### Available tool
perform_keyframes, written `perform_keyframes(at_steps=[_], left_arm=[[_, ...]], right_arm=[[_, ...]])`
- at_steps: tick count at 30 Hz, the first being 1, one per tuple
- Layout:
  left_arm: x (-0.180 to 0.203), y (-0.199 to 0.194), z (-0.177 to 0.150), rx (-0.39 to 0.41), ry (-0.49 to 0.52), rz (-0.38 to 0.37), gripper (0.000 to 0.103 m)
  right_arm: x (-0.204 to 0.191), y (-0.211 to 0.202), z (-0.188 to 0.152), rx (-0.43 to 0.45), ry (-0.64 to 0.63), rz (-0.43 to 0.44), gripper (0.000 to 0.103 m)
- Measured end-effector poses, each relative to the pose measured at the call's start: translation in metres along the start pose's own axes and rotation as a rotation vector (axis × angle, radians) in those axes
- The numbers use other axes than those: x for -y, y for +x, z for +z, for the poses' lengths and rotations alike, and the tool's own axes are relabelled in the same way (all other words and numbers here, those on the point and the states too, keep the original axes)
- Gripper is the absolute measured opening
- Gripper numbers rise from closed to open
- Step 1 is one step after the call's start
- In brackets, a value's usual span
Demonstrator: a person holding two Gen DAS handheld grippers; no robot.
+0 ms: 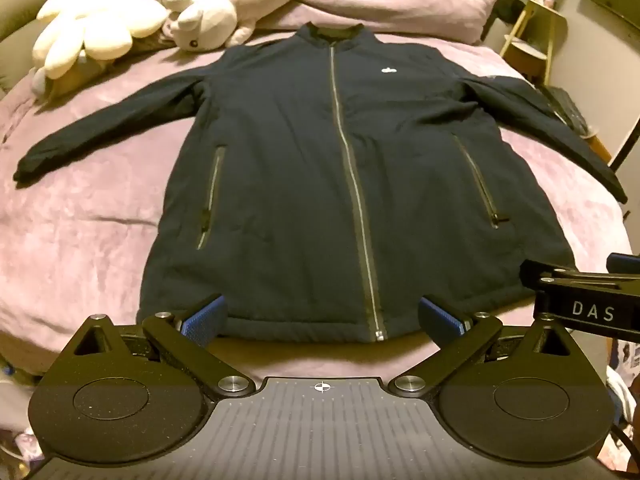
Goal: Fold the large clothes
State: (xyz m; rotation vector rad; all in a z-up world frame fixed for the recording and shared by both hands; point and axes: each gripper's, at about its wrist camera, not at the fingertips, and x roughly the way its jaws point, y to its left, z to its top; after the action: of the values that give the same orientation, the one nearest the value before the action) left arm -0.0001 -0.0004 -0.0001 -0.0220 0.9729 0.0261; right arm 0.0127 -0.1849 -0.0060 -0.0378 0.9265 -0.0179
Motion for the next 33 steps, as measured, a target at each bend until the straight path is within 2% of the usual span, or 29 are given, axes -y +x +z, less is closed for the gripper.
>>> perform_keyframes(at_steps=[33], left_arm=[[-0.0037, 0.0026, 0.0014, -0.023, -0.028, 0.006, 0.103]], right_arm=[[0.0002, 0.0034, 0.0012, -0.004, -0.004, 0.015, 0.099]])
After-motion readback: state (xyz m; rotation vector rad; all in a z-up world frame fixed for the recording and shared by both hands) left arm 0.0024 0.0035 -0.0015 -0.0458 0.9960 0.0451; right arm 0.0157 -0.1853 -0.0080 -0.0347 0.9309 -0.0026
